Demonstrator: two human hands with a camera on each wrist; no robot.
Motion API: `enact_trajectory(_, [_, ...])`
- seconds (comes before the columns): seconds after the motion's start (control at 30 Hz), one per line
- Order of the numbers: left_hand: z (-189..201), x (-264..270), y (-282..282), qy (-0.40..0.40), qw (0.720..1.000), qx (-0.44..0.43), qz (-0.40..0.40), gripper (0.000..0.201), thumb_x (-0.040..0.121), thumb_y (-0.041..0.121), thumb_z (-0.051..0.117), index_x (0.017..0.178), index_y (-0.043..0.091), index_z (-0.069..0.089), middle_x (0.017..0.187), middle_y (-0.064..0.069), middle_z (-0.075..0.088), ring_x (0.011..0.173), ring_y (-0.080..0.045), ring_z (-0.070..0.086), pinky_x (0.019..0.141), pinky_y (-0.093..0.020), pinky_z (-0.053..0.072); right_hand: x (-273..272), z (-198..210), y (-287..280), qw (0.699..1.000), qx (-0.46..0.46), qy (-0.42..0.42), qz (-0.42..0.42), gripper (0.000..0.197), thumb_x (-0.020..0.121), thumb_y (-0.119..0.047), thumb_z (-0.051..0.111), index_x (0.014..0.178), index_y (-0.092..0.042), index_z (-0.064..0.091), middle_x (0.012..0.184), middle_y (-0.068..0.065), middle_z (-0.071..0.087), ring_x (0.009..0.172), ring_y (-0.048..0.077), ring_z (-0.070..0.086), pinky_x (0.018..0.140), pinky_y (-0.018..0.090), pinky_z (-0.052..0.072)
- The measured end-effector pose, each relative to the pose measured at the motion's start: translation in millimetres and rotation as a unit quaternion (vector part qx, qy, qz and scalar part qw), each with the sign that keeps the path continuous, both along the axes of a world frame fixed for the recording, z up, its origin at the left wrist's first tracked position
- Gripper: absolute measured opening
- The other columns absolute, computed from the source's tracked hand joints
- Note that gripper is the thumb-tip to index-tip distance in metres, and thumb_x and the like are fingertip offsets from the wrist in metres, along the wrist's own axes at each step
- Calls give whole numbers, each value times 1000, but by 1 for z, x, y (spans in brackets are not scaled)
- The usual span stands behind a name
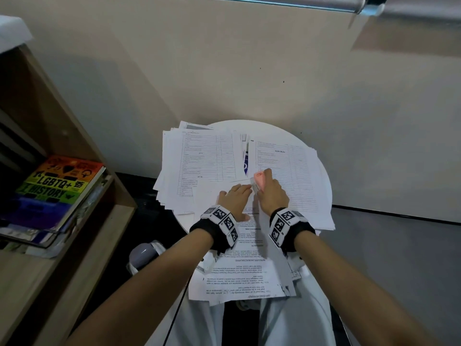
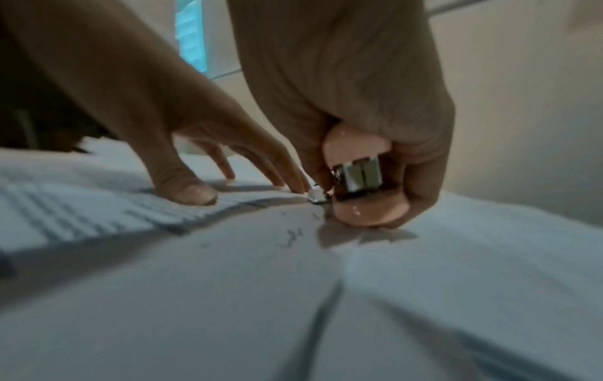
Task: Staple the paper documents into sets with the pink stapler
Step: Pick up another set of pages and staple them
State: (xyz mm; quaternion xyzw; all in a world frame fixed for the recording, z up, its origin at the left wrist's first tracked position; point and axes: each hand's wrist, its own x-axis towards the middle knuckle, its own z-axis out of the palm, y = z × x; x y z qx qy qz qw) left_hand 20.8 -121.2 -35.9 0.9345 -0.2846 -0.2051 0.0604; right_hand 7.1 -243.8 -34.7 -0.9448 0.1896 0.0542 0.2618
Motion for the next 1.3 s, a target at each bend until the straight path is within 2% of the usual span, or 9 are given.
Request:
enact_trajectory(0.17, [1, 0, -1, -6, 1000, 5, -5, 81, 85, 33, 65, 149, 16, 18, 159, 5, 9, 147, -17, 11, 111, -48, 27, 9, -5, 1, 999, 11, -6, -31, 56, 98, -35, 46, 142, -10, 23, 119, 20, 57, 103, 35, 59, 72, 34, 38])
enact_trajectory(0.33, [3, 2, 0, -5, 1000, 8, -9, 82, 84, 34, 67, 148, 15, 19, 159, 5, 9, 147, -18, 11, 110, -49, 28, 8, -11, 2, 999, -1, -31, -19, 52, 96, -27, 51, 140, -14, 26, 115, 18, 56, 98, 35, 59, 69, 37, 40])
enact_trajectory(0.57, [-4, 0, -1, -12, 1000, -11, 0, 84, 83, 32, 67, 149, 16, 18, 158, 5, 13, 147, -18, 12, 111, -48, 27, 22, -7, 6, 997, 26, -25, -65, 51, 100, -37, 41, 138, -7, 27, 117, 21, 59, 102, 37, 58, 71, 36, 37])
enact_trajectory(0.77, [-5, 3, 0, -15, 1000, -9, -9, 83, 85, 34, 65, 149, 15, 17, 159, 6, 10, 147, -17, 10, 112, -48, 27, 25, 3, -1, 992, 63, -88, -58, 46, 97, -26, 46, 136, -8, 28, 112, 23, 59, 94, 37, 59, 67, 34, 38])
enact_trajectory(0.9, [-2, 7, 3, 11, 997, -81, 14, 56, 95, 29, 51, 145, 16, 31, 152, -1, 31, 141, -23, 28, 109, -46, 32, 9, 13, -8, 989, 85, -117, -21, 44, 93, -21, 54, 131, -14, 33, 108, 16, 59, 85, 30, 56, 67, 33, 39])
enact_trajectory(0.97, [-1, 6, 3, 47, 962, -253, 87, 37, 99, 26, 44, 132, 10, 50, 133, -11, 55, 121, -26, 53, 100, -39, 44, -3, 17, -7, 985, 106, -134, -3, 43, 91, -19, 55, 128, -17, 34, 105, 14, 60, 81, 29, 55, 65, 33, 41])
enact_trajectory(1.07, [5, -11, 2, 132, 819, -507, 234, 32, 95, 24, 52, 116, 0, 59, 106, -17, 68, 85, -20, 68, 76, -23, 55, -22, 21, 1, 979, 135, -154, 12, 40, 92, -21, 55, 125, -17, 34, 101, 9, 59, 81, 29, 57, 61, 32, 41])
enact_trajectory(1.17, [11, -29, 6, 133, 728, -588, 326, 23, 91, 10, 60, 109, -5, 60, 91, -15, 67, 78, -22, 68, 69, -21, 57, -35, 26, 15, 973, 157, -164, 35, 39, 92, -21, 54, 124, -19, 34, 100, 7, 59, 77, 25, 56, 55, 29, 37])
enact_trajectory(1.3, [16, -43, 22, 108, 677, -619, 383, 15, 86, 4, 65, 99, -4, 64, 80, -12, 66, 69, -18, 66, 67, -21, 57, -48, 34, 36, 970, 157, -173, 66, 41, 92, -25, 52, 127, -22, 32, 101, 5, 57, 80, 25, 57, 62, 33, 44])
